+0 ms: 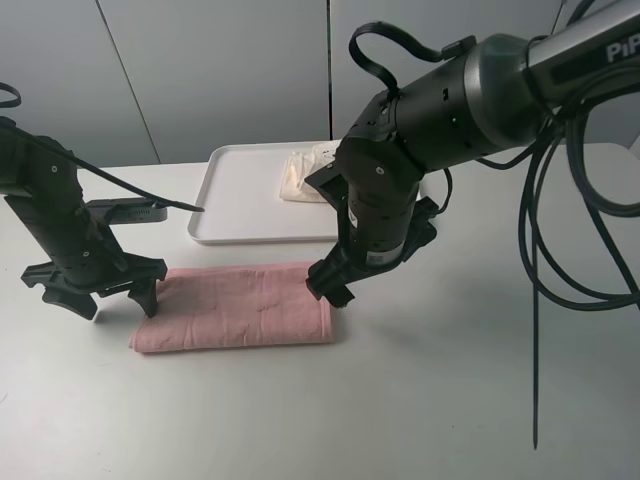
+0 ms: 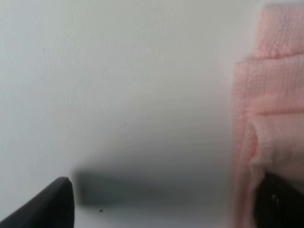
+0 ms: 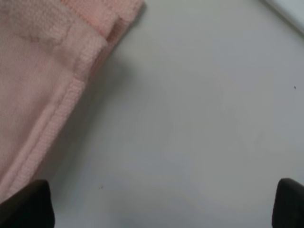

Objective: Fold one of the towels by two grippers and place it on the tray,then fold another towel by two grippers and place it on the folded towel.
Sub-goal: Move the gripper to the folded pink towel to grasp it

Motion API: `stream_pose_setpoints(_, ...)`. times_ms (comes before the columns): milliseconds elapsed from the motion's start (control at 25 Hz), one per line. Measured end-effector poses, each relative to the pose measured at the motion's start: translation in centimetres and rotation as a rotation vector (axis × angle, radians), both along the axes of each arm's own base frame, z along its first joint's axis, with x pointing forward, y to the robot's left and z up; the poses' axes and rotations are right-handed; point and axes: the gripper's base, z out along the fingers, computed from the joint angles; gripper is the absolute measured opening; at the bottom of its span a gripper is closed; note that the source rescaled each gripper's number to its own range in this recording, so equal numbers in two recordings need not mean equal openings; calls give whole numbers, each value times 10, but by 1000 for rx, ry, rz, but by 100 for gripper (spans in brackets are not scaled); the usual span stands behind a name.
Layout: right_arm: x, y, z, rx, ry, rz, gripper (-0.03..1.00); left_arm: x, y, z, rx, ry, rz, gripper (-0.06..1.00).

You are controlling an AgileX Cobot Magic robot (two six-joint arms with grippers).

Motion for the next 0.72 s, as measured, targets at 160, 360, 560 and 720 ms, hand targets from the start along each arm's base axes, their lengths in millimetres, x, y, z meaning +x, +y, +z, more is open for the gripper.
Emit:
stream_pose_setpoints(160,-1,1,0,8,16,-9,100,0,0,-1,0,3,0,98)
stream_pose_setpoints(360,-7,6,-1,83,84,-69,100,0,0,-1,0,3,0,98)
stream_pose_setpoints(560,-7,13,-1,164,85,-117,100,0,0,-1,1,5,0,98)
stream_pose_setpoints(720,0,21,-1,182,85,-133,100,0,0,-1,1,6,0,98)
